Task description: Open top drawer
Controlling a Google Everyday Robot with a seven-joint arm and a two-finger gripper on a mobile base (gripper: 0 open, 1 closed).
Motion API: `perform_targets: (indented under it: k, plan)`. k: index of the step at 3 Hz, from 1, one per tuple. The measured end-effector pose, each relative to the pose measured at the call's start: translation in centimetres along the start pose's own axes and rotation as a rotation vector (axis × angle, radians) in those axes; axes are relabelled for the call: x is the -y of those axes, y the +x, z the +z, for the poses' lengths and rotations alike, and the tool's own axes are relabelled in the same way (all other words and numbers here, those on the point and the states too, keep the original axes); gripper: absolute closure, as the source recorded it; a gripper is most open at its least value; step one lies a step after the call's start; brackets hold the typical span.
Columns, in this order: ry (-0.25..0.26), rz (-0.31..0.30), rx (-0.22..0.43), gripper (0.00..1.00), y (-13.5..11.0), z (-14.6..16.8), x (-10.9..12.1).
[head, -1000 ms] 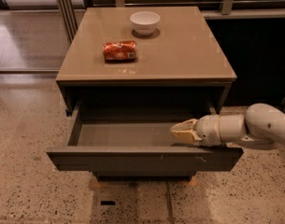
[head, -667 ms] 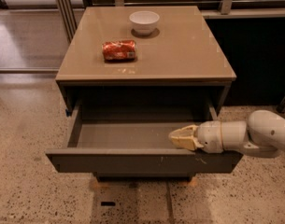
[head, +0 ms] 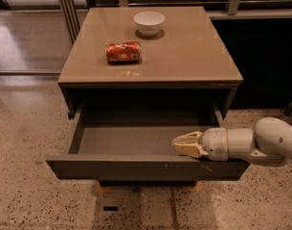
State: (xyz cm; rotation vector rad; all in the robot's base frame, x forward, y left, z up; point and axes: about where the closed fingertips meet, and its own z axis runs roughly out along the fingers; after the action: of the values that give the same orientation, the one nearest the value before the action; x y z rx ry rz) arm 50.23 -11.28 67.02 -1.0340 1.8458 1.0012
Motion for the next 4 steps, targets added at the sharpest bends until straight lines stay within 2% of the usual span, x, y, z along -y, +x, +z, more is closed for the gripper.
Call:
perform_targets:
  k: [1,2,4]
  plan:
    - [-0.002,0.001,0.002,1.0,-0.33,-0.15,-0.16]
    - [0.009,0.004,0.026,0.95,-0.54,-0.26,-0.14]
    - [0.019,0.003,0.046,0.49,-0.98,-0.44,-0.17]
